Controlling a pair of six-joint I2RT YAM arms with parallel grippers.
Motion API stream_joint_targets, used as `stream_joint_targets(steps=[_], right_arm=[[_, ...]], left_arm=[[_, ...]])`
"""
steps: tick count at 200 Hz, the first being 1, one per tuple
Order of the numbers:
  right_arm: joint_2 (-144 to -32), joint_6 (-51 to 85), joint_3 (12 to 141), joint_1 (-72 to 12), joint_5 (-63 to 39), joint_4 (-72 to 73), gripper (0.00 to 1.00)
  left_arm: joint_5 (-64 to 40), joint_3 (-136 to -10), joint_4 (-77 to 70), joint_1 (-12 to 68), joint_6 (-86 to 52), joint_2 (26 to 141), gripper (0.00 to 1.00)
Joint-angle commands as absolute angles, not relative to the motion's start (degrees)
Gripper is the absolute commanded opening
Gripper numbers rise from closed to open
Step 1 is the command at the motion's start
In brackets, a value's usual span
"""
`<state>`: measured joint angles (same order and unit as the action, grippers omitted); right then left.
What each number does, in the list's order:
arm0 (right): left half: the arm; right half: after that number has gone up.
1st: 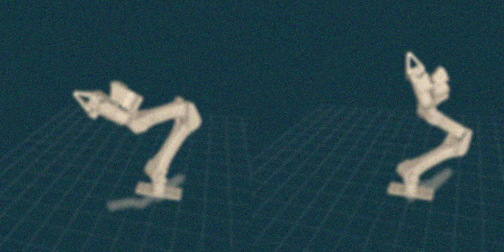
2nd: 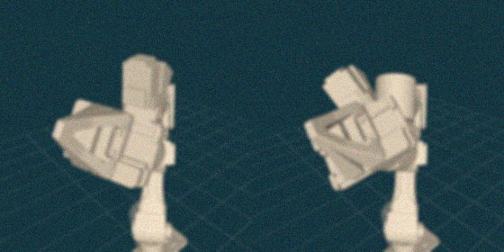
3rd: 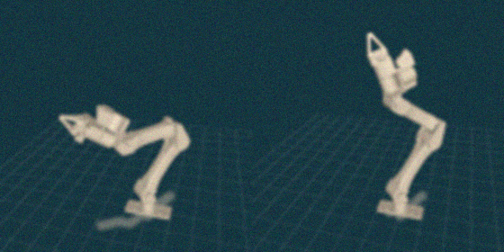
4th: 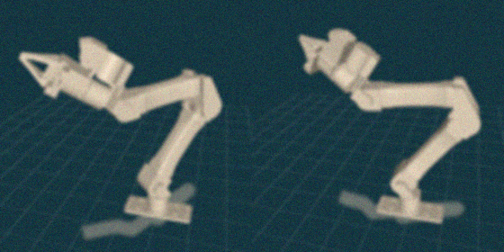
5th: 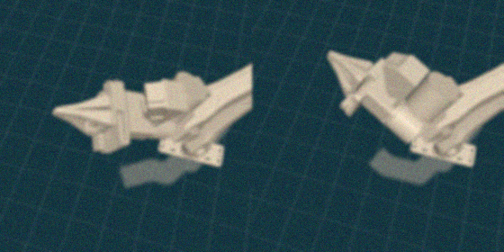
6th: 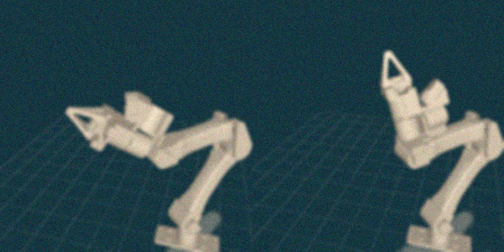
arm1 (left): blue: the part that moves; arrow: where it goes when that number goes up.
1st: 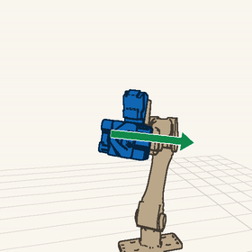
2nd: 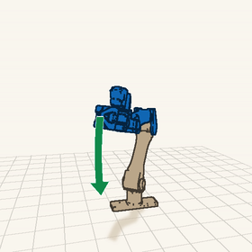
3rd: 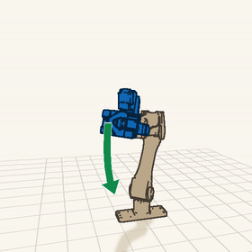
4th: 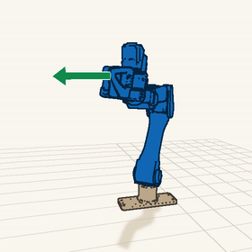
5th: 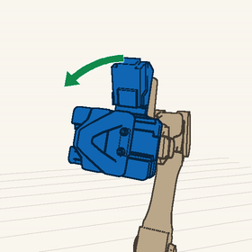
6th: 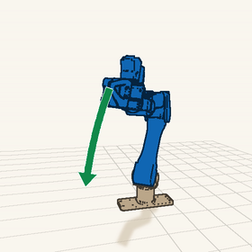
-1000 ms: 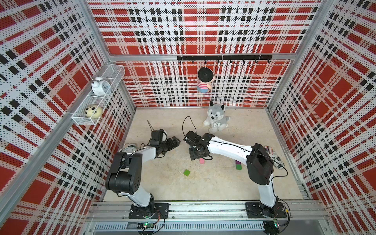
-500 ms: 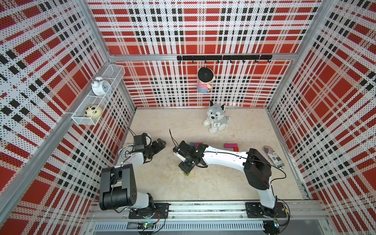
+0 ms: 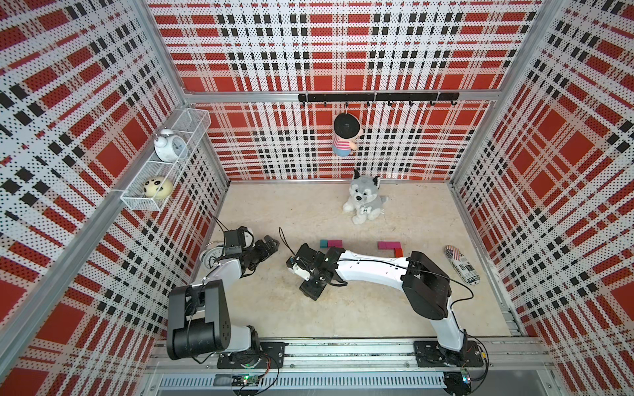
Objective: Assemble the number 7 with building blocks
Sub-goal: Pick up the building block from the center of the board.
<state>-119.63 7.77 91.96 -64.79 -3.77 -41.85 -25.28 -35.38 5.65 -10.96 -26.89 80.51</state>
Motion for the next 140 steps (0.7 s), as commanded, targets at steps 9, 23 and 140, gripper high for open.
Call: stream_joint_targets(steps=[9,23,140], right_arm=[[-121.81,6.43,91.45,-65.57,-3.25,-43.58,0.59],[-121.90,6.33,91.25,-65.57,-2.95,-43.86,0.59],[-124.32,7.55,93.42,-65.57,0.00,-46.67,0.52]], left_arm=[[-25.80,-35.07,5.71,-11.60,-26.32,79.10,0.98],[-25.73,-34.91,5.71,-11.54,-26.37,79.06,0.98],[-25.58,-34.64,5.36,-11.61,-26.46,79.00,0.98]])
